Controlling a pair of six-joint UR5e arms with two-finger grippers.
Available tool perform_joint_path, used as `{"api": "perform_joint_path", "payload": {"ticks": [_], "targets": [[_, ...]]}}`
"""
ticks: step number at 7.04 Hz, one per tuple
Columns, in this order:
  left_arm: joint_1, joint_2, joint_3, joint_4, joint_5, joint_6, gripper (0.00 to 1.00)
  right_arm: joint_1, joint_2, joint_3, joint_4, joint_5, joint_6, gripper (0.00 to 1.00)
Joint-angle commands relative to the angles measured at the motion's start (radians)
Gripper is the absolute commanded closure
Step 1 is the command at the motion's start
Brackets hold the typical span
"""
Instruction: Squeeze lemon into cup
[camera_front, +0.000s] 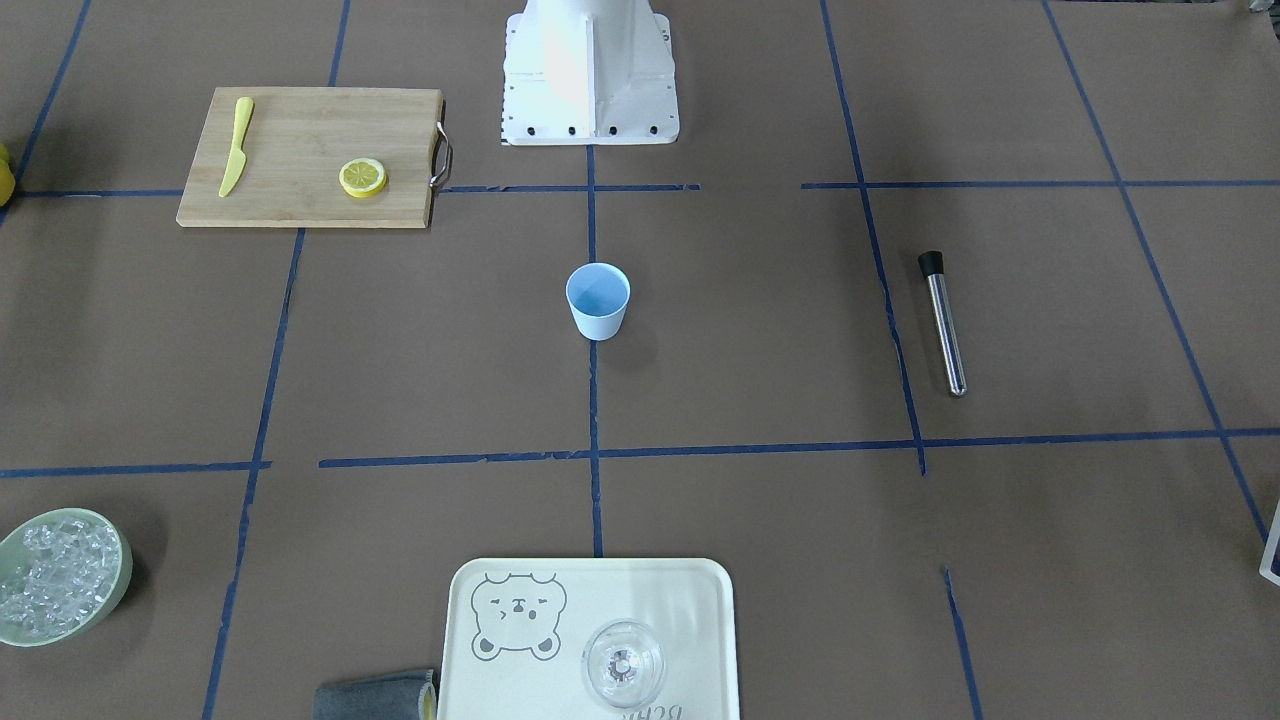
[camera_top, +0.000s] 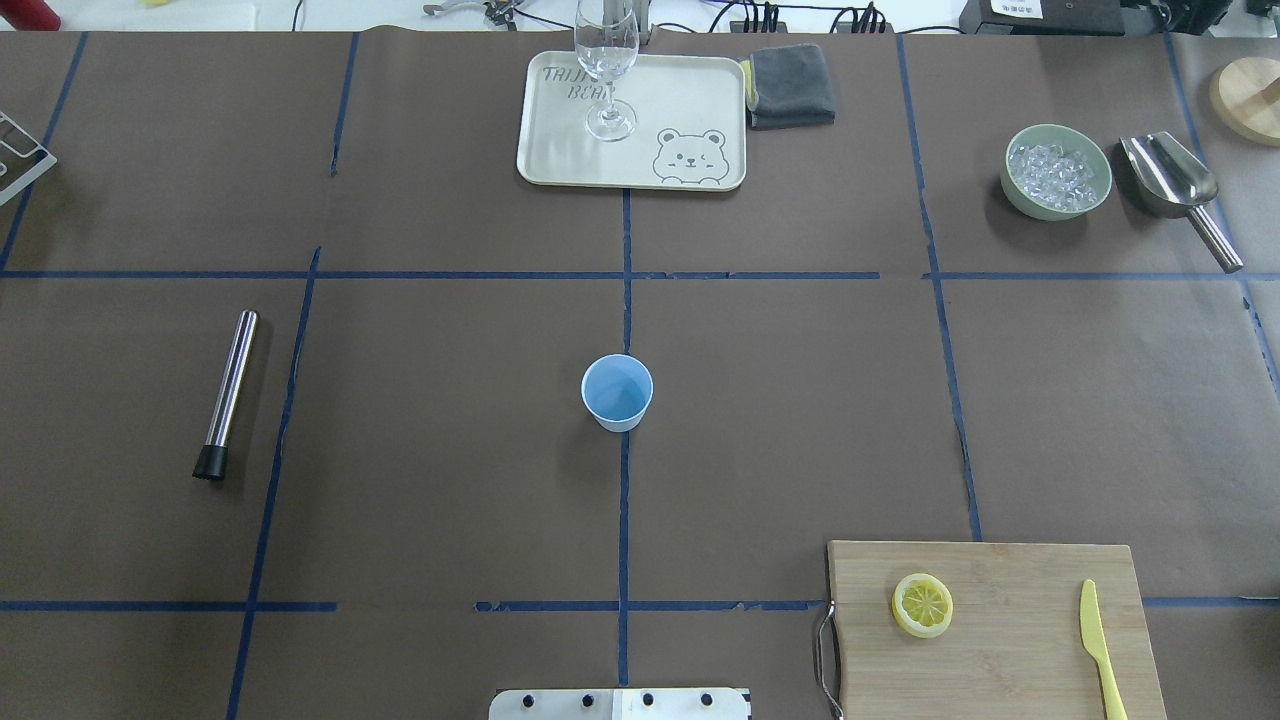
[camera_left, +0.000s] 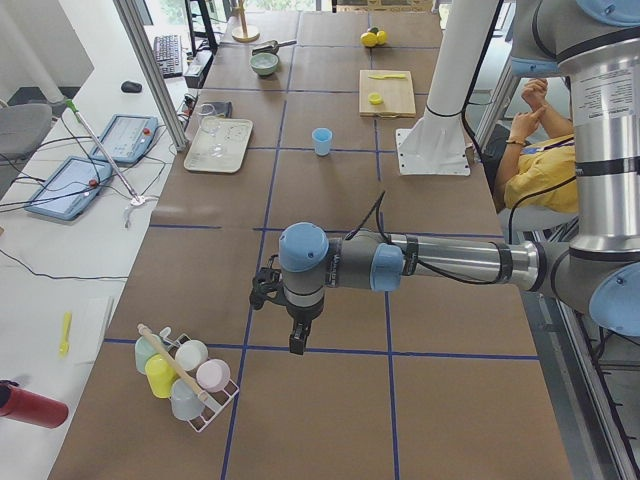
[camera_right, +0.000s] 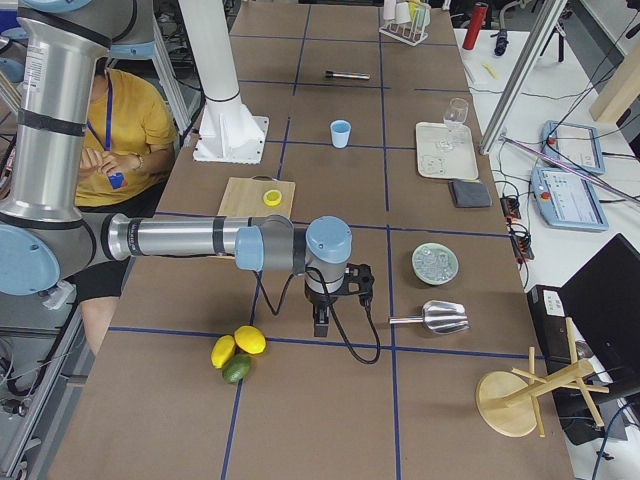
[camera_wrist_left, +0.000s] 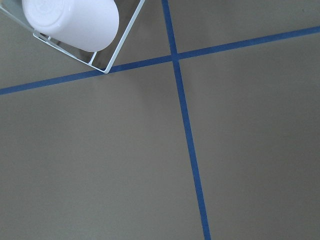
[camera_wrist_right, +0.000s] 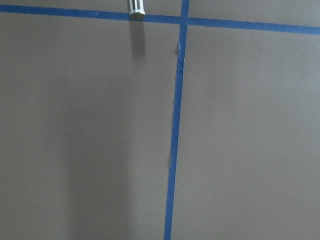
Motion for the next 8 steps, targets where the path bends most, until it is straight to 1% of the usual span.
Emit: {"api": "perform_joint_path", "payload": {"ticks": [1, 8], "targets": [[-0.002, 0.007, -0.001, 0.002, -0.002, 0.010, 0.00, 0.000, -0.001, -0.003, 0.000, 0.002, 0.000, 0.00], [0.000, 0.008, -0.007, 0.000, 0.000, 0.001, 0.00, 0.000, 0.002, 0.006, 0.001, 0.000, 0.000, 0.00]]}}
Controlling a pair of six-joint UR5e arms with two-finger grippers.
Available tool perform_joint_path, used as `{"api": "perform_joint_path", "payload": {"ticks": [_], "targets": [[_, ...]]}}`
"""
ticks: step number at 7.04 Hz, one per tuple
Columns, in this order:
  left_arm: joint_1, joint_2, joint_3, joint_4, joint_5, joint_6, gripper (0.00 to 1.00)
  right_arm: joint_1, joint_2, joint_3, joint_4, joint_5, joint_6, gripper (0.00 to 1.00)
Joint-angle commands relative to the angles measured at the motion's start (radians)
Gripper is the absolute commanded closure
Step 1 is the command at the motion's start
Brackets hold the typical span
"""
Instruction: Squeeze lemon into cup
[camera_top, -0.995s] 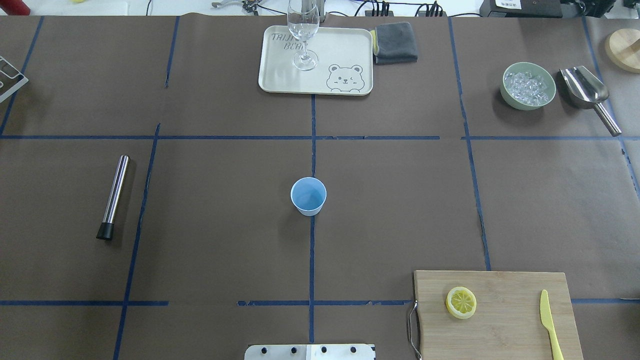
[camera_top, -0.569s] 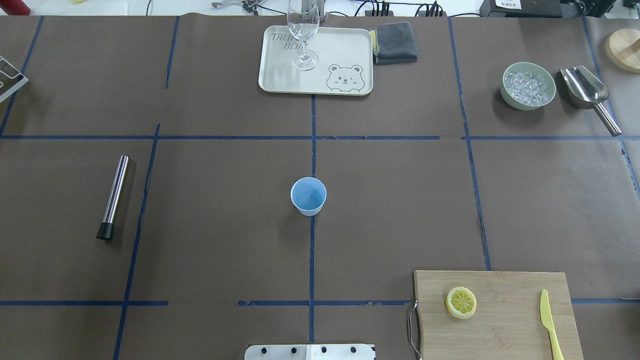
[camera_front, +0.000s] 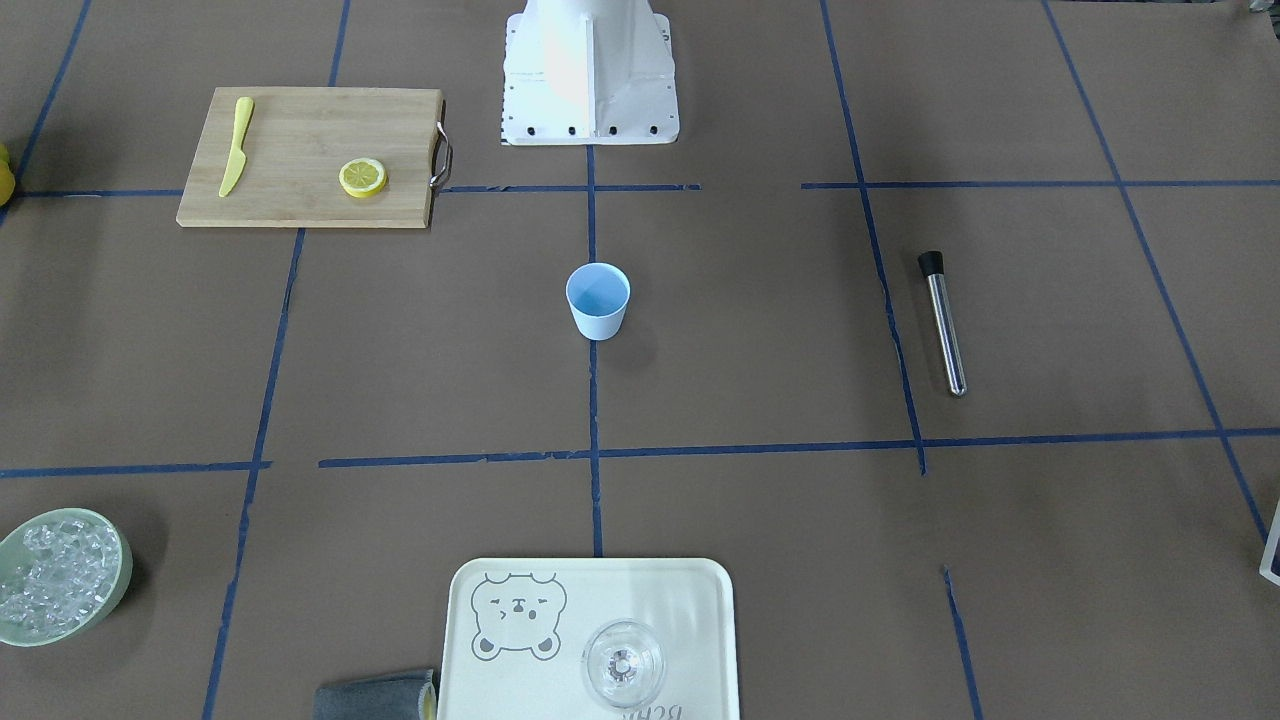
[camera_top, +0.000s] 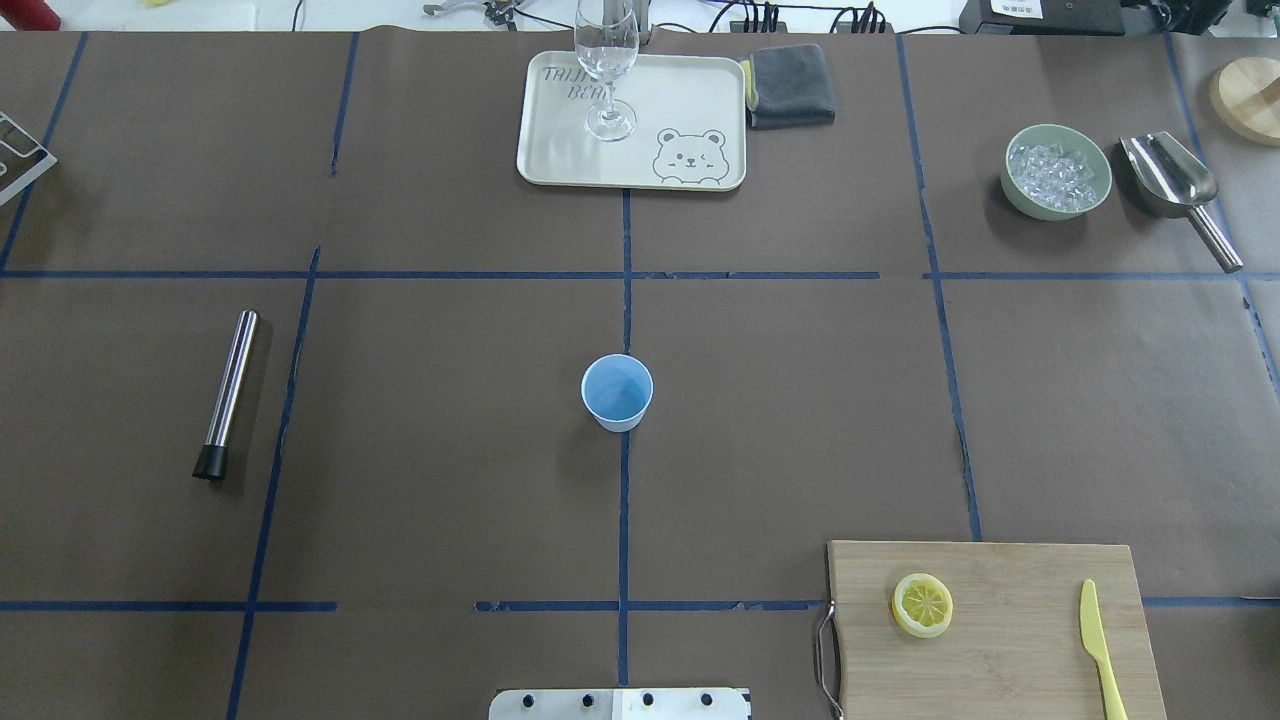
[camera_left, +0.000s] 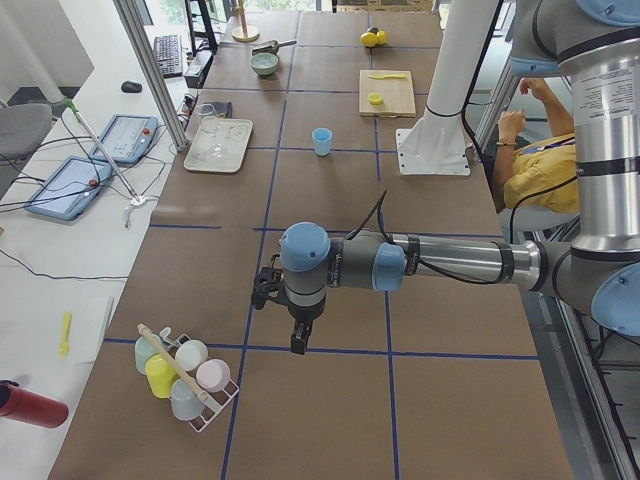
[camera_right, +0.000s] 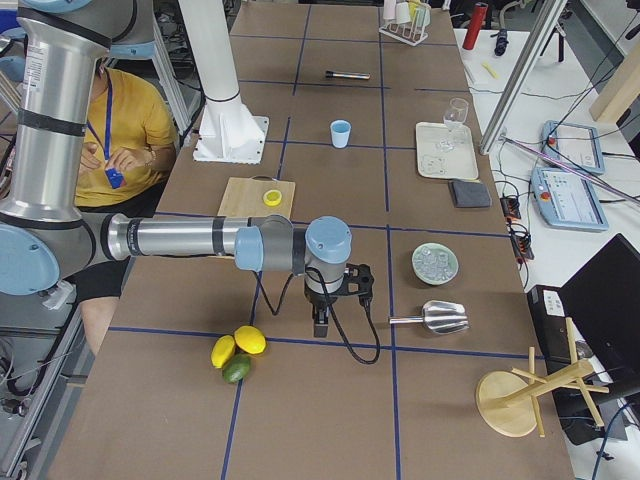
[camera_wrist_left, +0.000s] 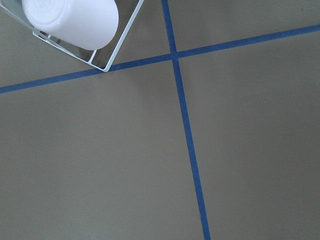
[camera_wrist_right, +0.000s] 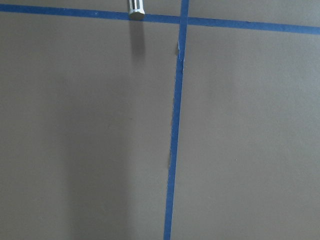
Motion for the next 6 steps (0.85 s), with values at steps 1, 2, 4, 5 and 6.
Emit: {"api": "perform_joint_path", "payload": {"ticks": [1, 2, 4, 5, 6], "targets": [[0.000, 0.003, -0.003, -0.002, -0.001, 0.001, 0.00, 0.000, 0.009, 0.051, 0.002, 0.001, 0.000, 0.00], [0.000, 0.005, -0.003, -0.003, -0.002, 0.003, 0.00, 0.000, 0.013, 0.103, 0.002, 0.001, 0.002, 0.00], [0.000, 0.003, -0.006, -0.008, -0.002, 0.003, 0.00, -0.002, 0.089, 0.124, 0.009, -0.003, 0.002, 0.00], [0.000, 0.003, -0.009, -0.008, -0.002, 0.003, 0.00, -0.029, 0.079, 0.130, 0.107, 0.003, 0.040, 0.00], [0.002, 0.003, -0.009, -0.008, -0.002, 0.003, 0.00, -0.081, 0.064, 0.125, 0.182, 0.004, 0.110, 0.00]]}}
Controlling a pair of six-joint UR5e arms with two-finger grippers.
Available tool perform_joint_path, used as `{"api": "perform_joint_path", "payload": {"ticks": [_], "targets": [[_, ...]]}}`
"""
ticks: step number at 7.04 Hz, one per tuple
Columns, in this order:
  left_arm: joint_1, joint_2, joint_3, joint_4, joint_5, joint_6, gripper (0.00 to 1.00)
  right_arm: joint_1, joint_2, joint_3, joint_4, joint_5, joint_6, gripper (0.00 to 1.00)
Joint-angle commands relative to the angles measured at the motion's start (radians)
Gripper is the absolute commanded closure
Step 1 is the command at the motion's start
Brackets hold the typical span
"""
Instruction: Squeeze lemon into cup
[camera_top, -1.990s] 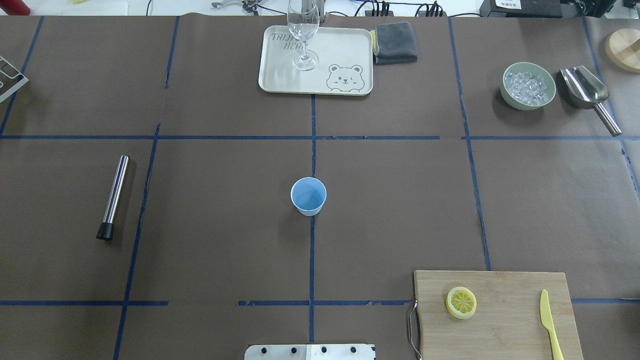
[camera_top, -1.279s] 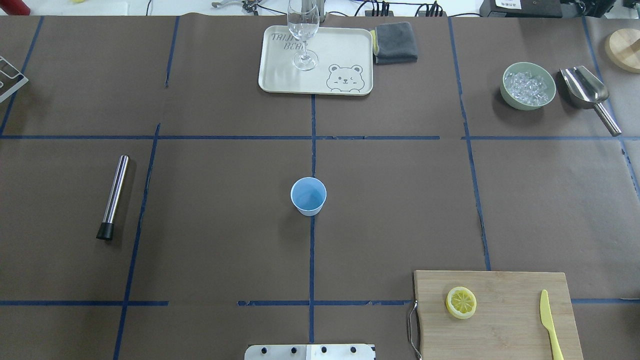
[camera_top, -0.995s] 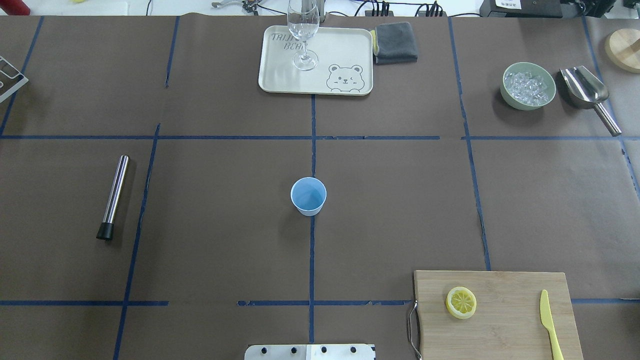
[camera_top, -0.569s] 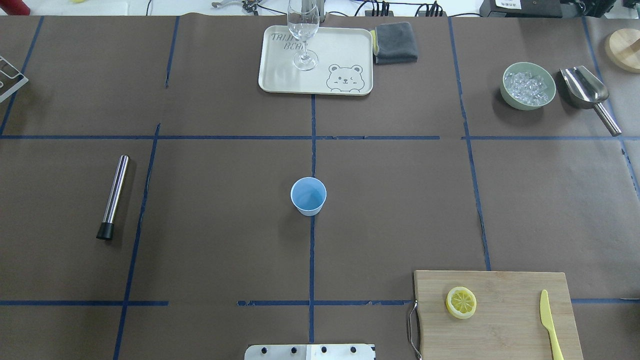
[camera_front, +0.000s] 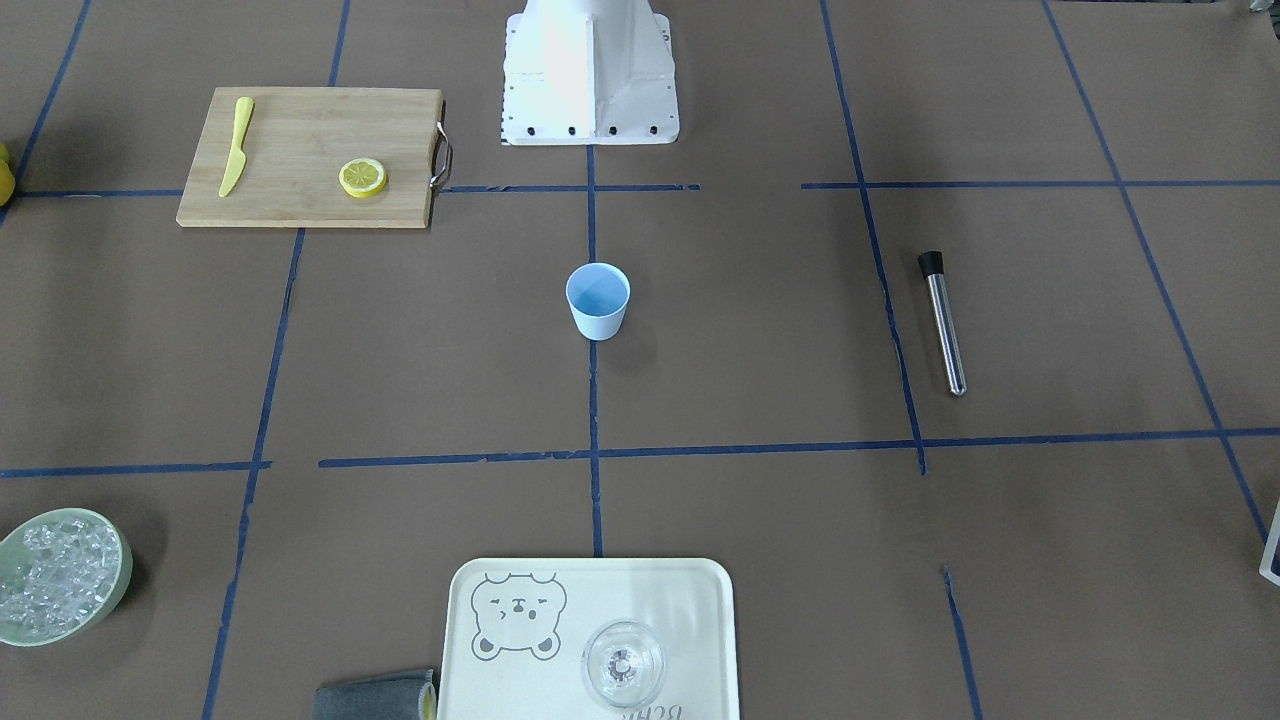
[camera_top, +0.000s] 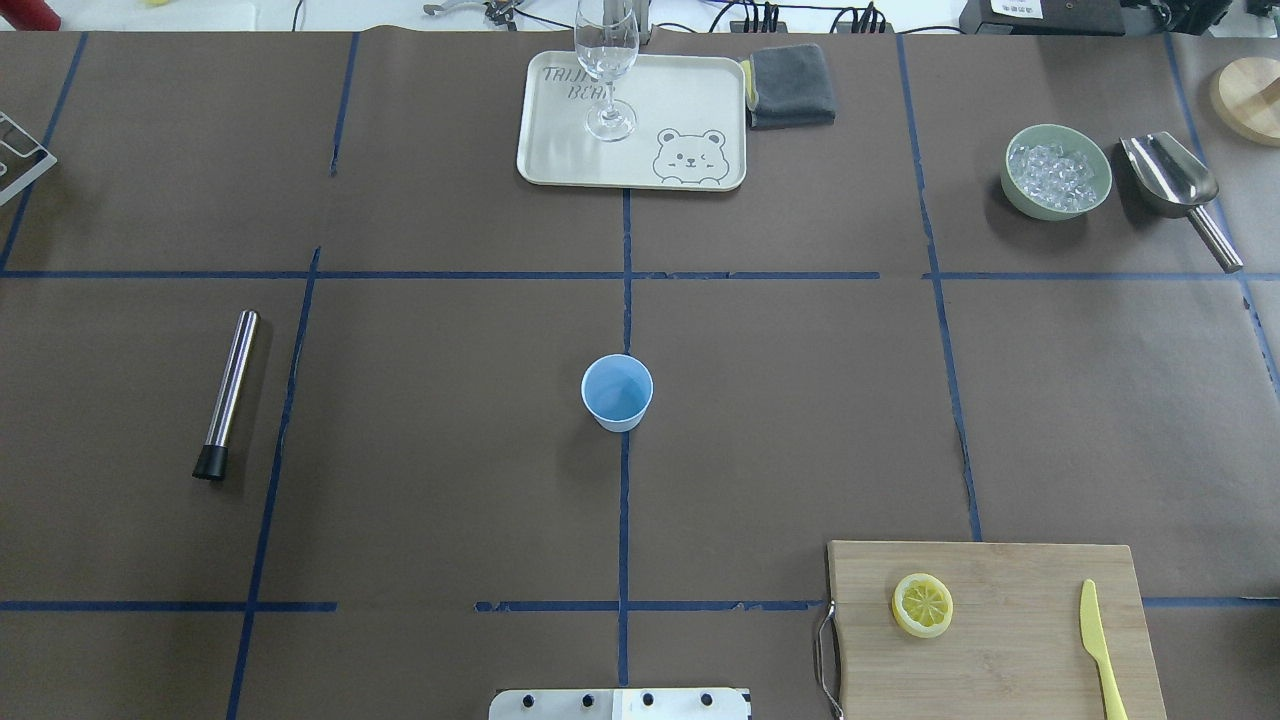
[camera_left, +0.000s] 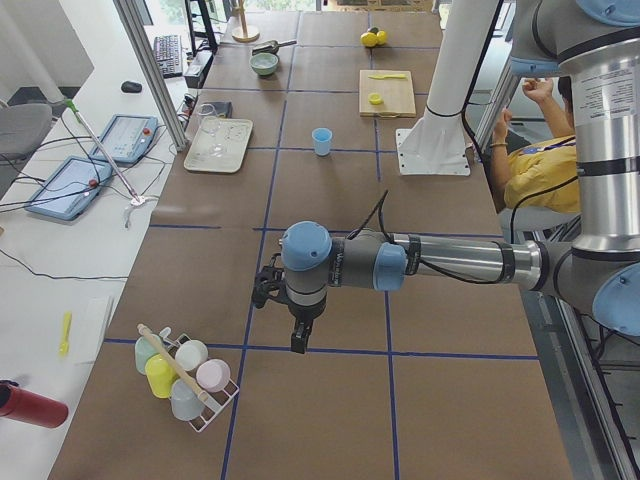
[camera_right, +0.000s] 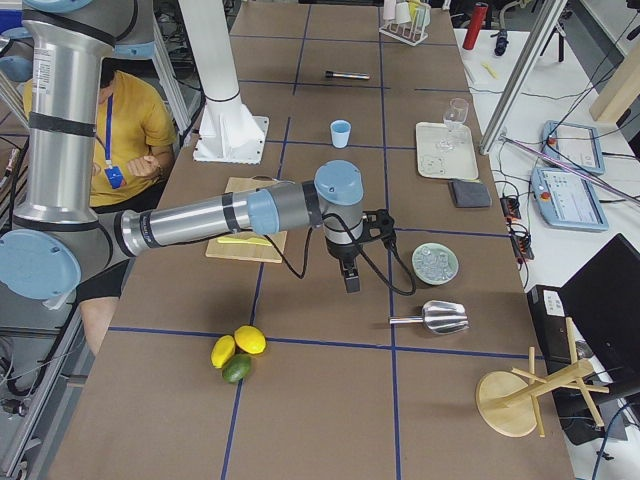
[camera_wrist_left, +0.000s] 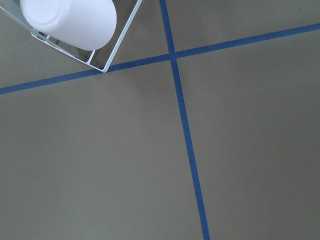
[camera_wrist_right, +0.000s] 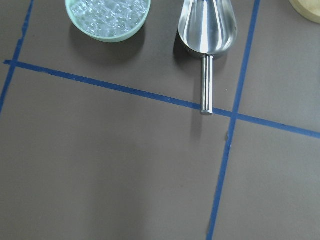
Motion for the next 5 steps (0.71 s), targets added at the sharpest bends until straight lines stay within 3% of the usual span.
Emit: {"api": "perform_joint_path", "payload": {"ticks": [1, 3, 4, 5], "targets": [[0.000, 0.000, -0.003, 0.000, 0.000, 0.002, 0.00, -0.113, -0.006, 0.003, 0.146, 0.003, 0.170, 0.00], [0.001, -0.002, -0.004, -0.002, -0.002, 0.002, 0.00, -0.321, -0.007, 0.011, 0.416, -0.061, 0.441, 0.00], [0.001, -0.002, -0.015, -0.002, -0.002, 0.002, 0.00, -0.430, 0.007, 0.041, 0.434, -0.102, 0.611, 0.00], [0.001, -0.003, -0.017, -0.002, -0.002, 0.002, 0.00, -0.562, 0.025, 0.081, 0.434, -0.235, 0.749, 0.00]]}}
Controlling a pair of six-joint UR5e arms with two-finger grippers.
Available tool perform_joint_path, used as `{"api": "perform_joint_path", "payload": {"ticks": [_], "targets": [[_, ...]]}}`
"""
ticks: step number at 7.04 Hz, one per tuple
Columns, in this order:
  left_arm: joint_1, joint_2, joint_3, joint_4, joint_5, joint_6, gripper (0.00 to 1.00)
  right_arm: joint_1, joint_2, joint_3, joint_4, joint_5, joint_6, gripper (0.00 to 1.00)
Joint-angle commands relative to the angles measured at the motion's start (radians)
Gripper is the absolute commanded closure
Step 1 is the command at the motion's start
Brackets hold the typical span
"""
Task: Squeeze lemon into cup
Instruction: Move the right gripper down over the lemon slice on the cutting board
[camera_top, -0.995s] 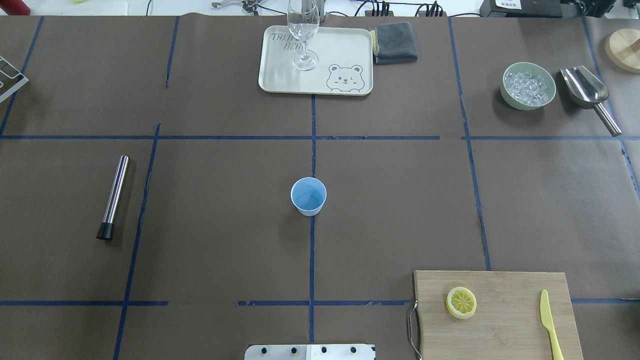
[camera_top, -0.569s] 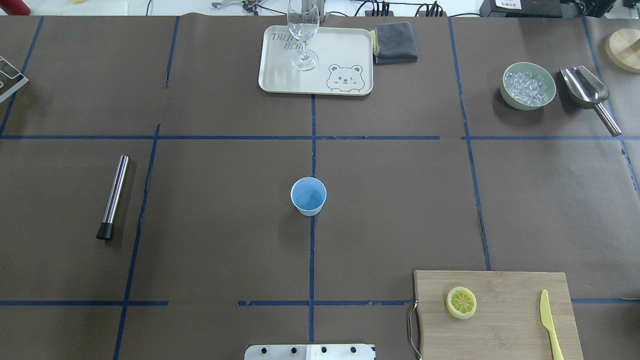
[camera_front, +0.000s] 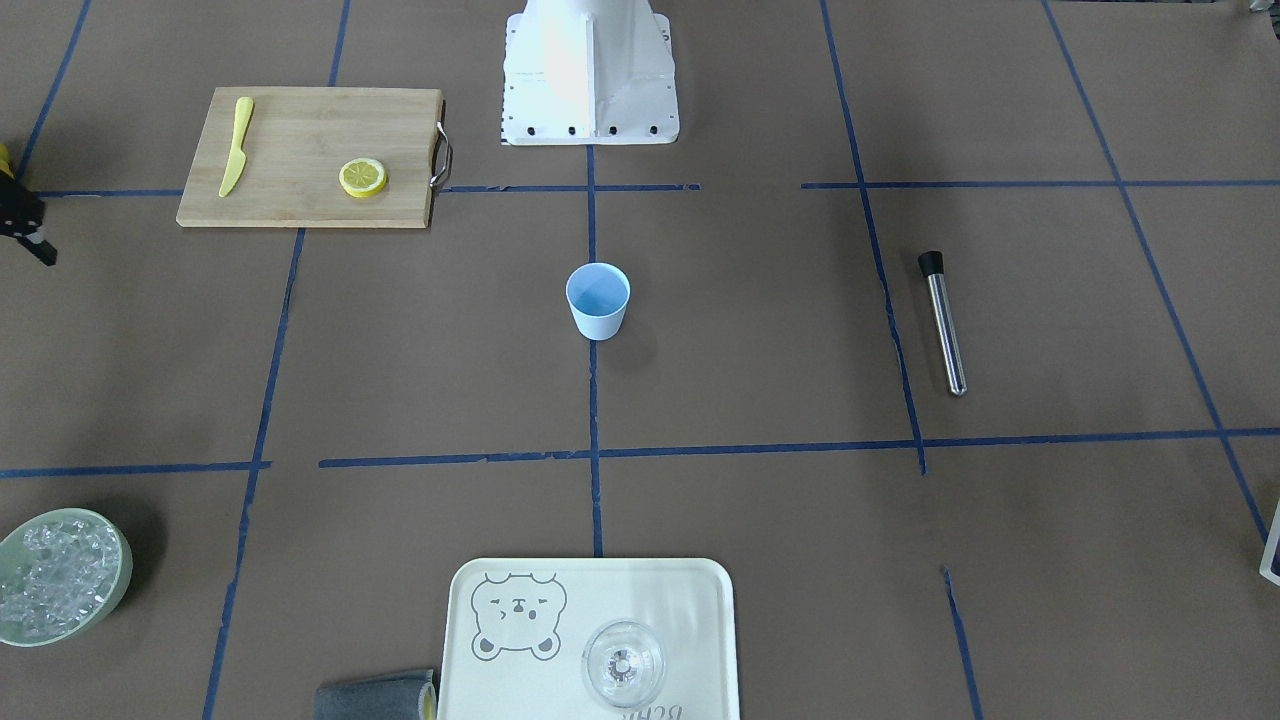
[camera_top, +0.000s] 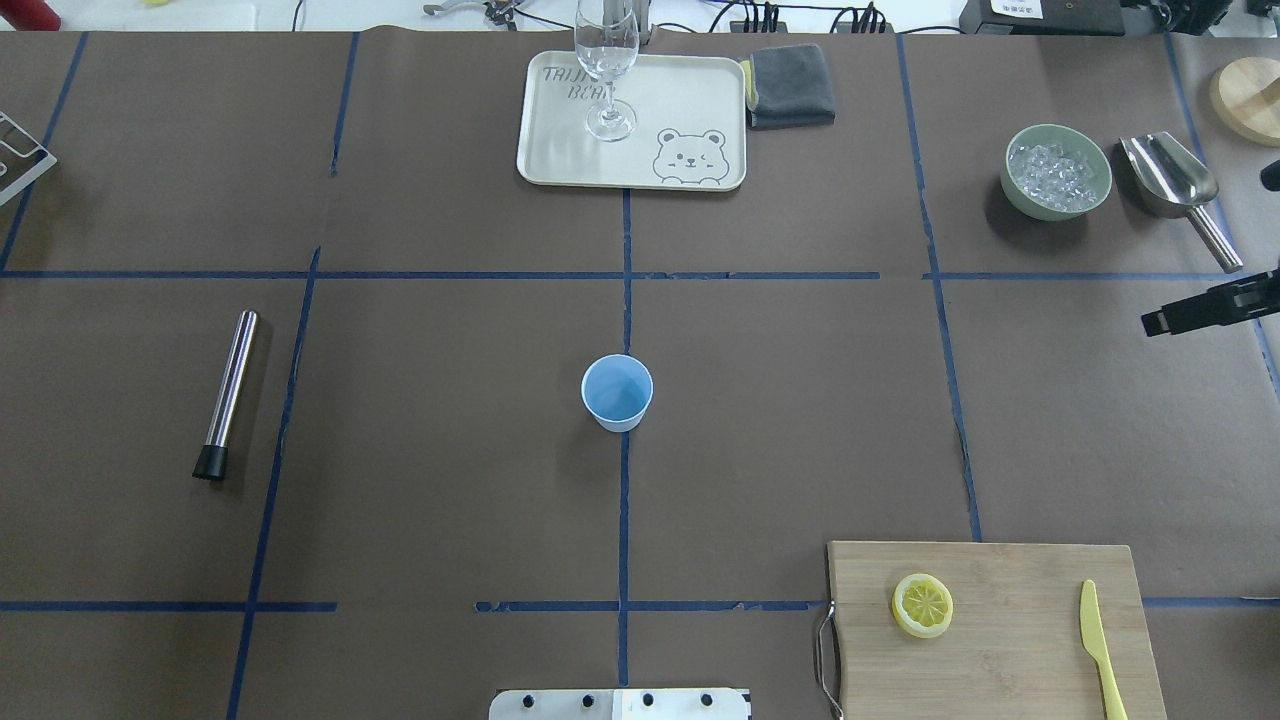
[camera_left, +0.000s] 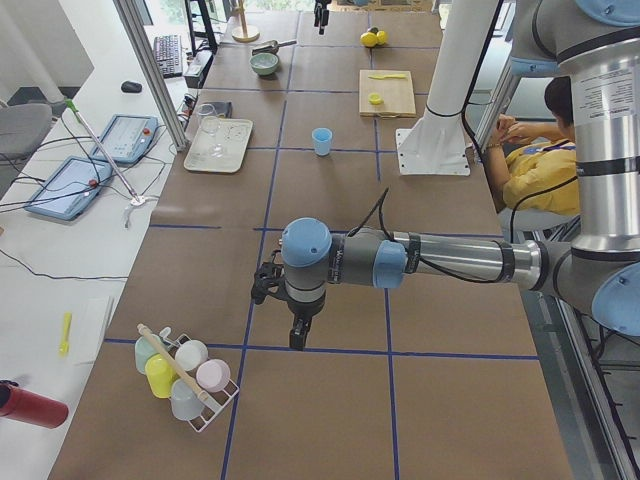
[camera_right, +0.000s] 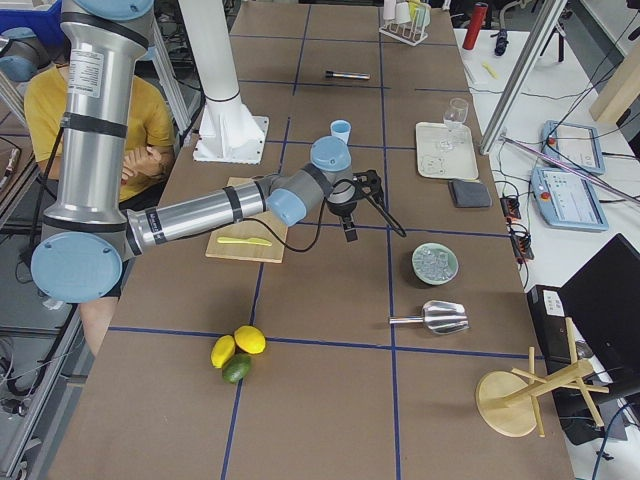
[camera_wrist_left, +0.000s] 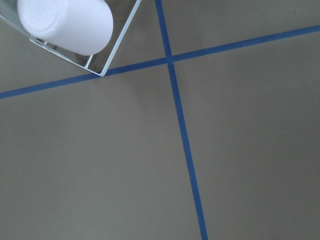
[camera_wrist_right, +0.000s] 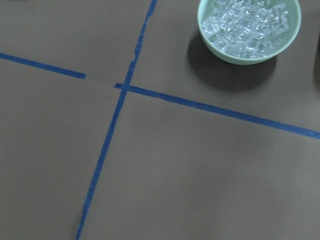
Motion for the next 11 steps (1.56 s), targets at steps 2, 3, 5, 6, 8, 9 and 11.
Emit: {"api": "perform_joint_path", "payload": {"ticks": [2, 3, 5, 6, 8, 9, 11], "targets": [[0.000, -0.007, -0.008, -0.002, 0.000, 0.000, 0.00, -0.448, 0.017, 0.101, 0.015, -0.369, 0.410, 0.00], [0.000, -0.007, -0.008, -0.002, 0.000, 0.000, 0.00, -0.521, 0.015, 0.108, 0.015, -0.402, 0.455, 0.00], [0.002, -0.007, -0.009, -0.003, 0.000, 0.002, 0.00, -0.695, 0.020, 0.113, -0.025, -0.572, 0.582, 0.00], [0.000, -0.007, -0.009, -0.012, 0.000, 0.002, 0.00, -0.748, 0.036, 0.131, -0.067, -0.604, 0.630, 0.00], [0.000, -0.007, -0.009, -0.023, 0.000, 0.000, 0.00, -0.843, 0.037, 0.138, -0.073, -0.687, 0.682, 0.00], [0.002, -0.006, -0.009, -0.023, 0.000, 0.000, 0.00, -0.886, 0.028, 0.136, -0.074, -0.716, 0.702, 0.00], [0.000, -0.006, -0.009, -0.023, 0.000, 0.000, 0.00, -0.951, 0.024, 0.138, -0.120, -0.760, 0.736, 0.00]]}}
